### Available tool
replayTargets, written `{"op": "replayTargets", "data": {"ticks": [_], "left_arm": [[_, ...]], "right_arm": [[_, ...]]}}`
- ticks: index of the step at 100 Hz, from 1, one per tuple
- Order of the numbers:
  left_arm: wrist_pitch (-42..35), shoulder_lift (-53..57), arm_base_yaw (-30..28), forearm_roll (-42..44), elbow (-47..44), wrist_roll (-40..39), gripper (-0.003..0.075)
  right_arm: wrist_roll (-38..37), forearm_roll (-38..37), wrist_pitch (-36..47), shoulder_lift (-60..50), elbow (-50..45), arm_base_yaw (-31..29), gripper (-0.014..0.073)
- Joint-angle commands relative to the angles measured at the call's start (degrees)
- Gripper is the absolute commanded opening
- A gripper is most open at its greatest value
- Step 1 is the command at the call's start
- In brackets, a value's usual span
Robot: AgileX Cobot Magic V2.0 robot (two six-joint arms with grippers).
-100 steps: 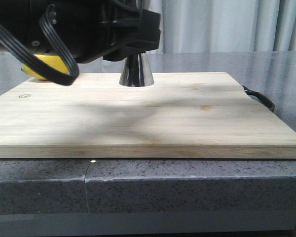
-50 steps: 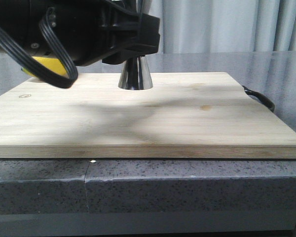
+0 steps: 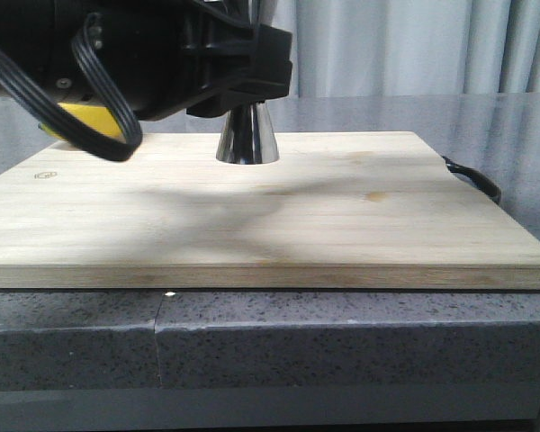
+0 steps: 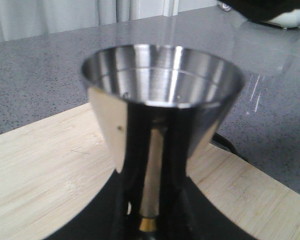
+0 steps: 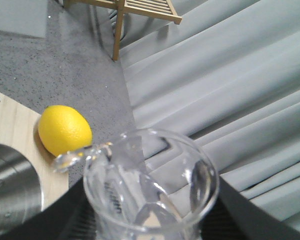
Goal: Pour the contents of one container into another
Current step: 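Tilt the beaker with the right gripper, pouring liquid into the jigger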
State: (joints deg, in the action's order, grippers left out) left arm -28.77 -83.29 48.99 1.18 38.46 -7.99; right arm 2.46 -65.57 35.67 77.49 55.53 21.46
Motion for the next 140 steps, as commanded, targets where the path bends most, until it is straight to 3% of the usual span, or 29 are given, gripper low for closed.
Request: {"op": "replayTargets", "data": {"ticks": [1, 140], "left_arm": [[-5.0, 2.2, 0.5, -0.1, 1.7, -0.4, -0.0019], [-5.0, 2.2, 0.5, -0.1, 1.7, -0.4, -0.0019]], "right_arm": [[0.4, 1.1, 1.7, -2.2, 2.3, 0.0, 0.0307], [4.4, -3.5, -0.6, -2.2, 2.3, 0.0, 0.0307]]}}
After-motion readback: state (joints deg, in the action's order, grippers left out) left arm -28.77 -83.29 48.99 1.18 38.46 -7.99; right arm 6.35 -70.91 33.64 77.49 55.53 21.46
